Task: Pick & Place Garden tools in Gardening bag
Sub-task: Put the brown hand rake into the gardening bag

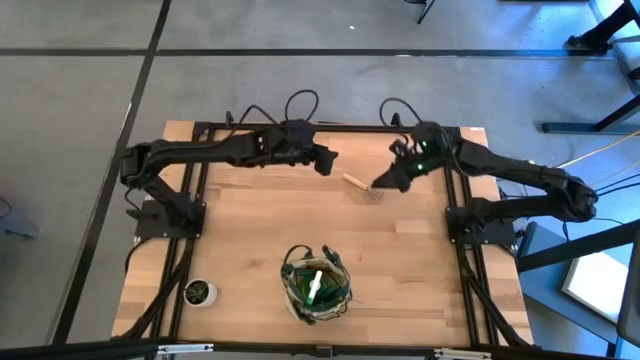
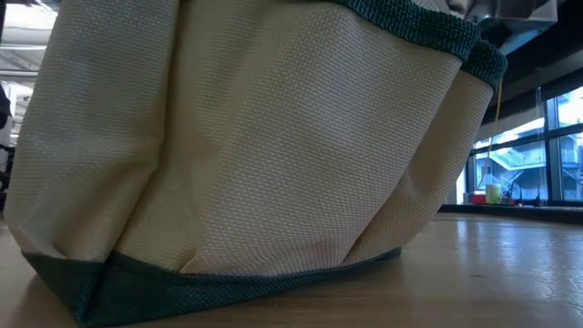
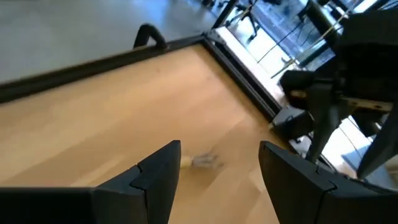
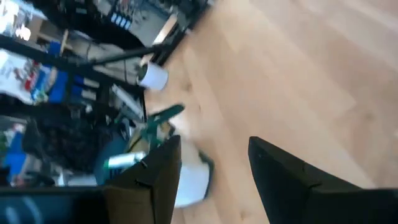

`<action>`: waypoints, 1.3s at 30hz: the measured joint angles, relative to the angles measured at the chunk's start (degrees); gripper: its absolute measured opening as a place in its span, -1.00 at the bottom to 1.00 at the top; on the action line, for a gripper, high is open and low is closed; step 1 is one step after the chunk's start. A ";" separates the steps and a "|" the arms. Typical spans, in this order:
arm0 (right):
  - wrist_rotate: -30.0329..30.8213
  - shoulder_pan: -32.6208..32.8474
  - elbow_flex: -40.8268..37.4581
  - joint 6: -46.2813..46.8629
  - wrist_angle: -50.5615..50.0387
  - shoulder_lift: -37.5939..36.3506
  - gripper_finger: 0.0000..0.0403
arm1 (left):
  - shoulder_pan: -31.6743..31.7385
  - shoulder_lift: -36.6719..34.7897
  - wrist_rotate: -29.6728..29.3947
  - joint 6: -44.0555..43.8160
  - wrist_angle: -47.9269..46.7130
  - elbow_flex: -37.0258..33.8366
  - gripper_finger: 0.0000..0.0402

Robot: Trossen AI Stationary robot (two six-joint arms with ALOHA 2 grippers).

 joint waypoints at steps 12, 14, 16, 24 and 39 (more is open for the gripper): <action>-5.88 -15.36 0.04 -5.15 4.55 12.07 -0.06 | 9.78 5.30 12.97 9.31 1.54 0.04 0.06; -6.81 -16.62 0.04 -6.90 4.46 13.23 -0.06 | 10.67 5.98 14.36 10.75 1.54 0.04 0.06; -8.11 -17.07 0.04 -10.08 5.53 13.82 -0.06 | 11.37 6.52 15.28 12.33 1.41 0.04 0.06; -6.14 -17.07 0.04 -16.71 5.62 13.87 -0.06 | 13.53 10.22 17.50 19.64 0.80 0.07 0.06; -0.74 -16.09 0.07 -12.04 0.23 21.05 -0.05 | 16.83 15.91 29.46 24.44 1.34 0.07 0.06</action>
